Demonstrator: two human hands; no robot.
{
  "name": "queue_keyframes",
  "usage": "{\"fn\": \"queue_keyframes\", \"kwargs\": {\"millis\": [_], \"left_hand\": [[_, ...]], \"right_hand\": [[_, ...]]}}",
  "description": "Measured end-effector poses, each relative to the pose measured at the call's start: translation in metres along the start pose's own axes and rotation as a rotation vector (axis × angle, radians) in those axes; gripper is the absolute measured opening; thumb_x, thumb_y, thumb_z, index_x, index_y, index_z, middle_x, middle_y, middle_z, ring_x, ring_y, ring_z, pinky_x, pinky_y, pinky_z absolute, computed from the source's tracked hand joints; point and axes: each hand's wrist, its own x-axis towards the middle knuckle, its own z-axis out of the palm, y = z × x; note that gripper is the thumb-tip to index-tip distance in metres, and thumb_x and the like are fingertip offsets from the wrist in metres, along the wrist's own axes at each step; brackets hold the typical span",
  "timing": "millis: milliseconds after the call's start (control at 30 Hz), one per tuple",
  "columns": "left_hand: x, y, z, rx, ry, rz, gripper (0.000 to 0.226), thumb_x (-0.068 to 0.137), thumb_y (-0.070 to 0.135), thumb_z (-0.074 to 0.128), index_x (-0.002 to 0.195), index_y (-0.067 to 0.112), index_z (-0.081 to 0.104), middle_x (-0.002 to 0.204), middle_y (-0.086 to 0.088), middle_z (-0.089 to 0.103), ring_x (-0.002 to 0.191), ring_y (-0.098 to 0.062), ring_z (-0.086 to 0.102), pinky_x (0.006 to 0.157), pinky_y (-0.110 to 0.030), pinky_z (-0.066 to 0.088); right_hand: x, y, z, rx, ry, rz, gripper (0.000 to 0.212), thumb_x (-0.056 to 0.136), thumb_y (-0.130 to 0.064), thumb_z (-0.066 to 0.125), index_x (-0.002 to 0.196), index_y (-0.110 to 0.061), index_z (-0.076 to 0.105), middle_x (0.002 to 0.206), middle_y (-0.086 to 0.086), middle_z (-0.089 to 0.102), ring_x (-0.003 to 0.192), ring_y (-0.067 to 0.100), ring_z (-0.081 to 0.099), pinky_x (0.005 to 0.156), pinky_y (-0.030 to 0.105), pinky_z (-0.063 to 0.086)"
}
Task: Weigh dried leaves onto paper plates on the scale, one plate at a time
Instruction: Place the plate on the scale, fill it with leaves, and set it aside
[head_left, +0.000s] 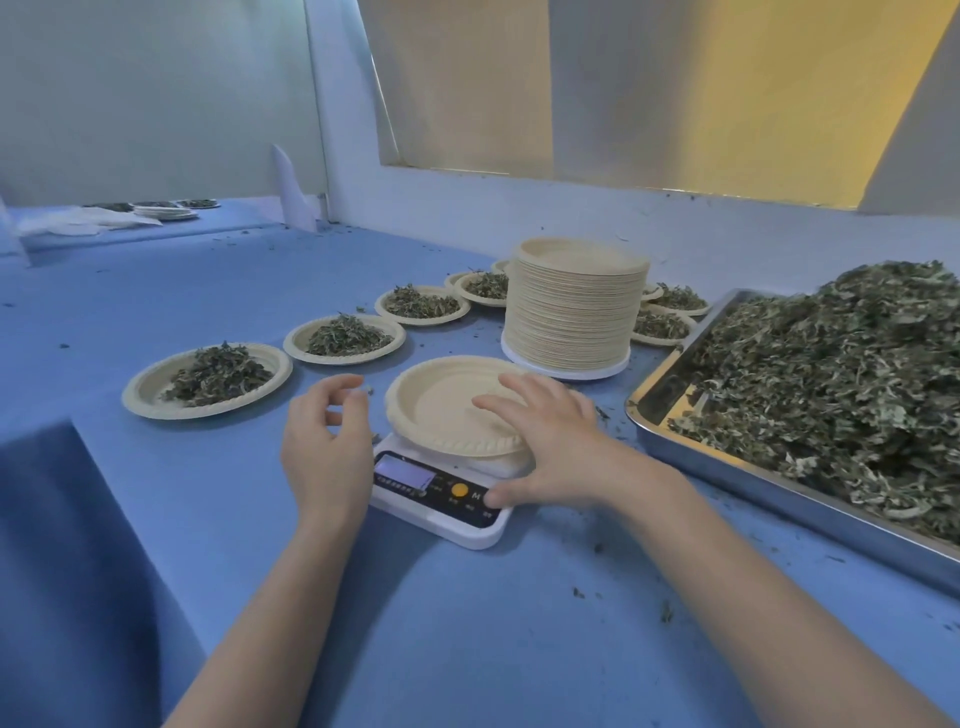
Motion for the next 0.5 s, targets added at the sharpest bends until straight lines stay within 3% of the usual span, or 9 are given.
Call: {"fn": "queue_keyframes", "kwargs": {"millis": [100,267,400,500], "left_hand": [[-0.001,0.0,0.001,0.0,-0.005,0.017,0.014,0.093,0.021,0.049,0.097,0.027,0.062,0.102,0.004,0.06,0.074,0.017,0.047,0.062,0.004,0.031],[-0.002,0.001,0.0,-0.03,0.011,-0.024,0.015,0.093,0.022,0.049,0.094,0.029,0.061,0.103,0.004,0.061,0.072,0.016,0.048,0.063,0.001,0.033],[-0.001,-0.002,-0.003,-0.019,0.028,-0.015,0.014,0.093,0.022,0.049,0.096,0.028,0.061,0.1,0.007,0.059,0.072,0.017,0.048,0.063,0.0,0.033],[-0.007,0.002,0.0,0.042,0.053,0.13,0.014,0.092,0.016,0.052,0.1,0.018,0.063,0.089,0.011,0.053,0.078,0.001,0.051,0.069,-0.011,0.037]], "right_hand": [[0.008,-0.007,-0.004,-0.066,-0.111,0.08,0.099,0.073,-0.05,0.072,0.148,-0.046,0.007,0.159,0.001,-0.015,0.144,0.024,-0.02,0.116,0.048,-0.008],[0.022,-0.025,-0.021,-0.226,-0.197,0.062,0.104,0.071,-0.046,0.077,0.144,-0.054,0.003,0.159,0.004,-0.012,0.144,0.03,-0.015,0.114,0.05,-0.005],[0.016,-0.019,-0.019,-0.103,-0.193,0.056,0.104,0.074,-0.043,0.076,0.146,-0.051,0.003,0.159,0.005,-0.011,0.145,0.026,-0.015,0.115,0.05,-0.006],[0.007,-0.012,-0.015,-0.052,-0.149,0.074,0.101,0.075,-0.047,0.074,0.147,-0.049,0.004,0.159,0.004,-0.012,0.145,0.023,-0.019,0.116,0.051,-0.007]]}}
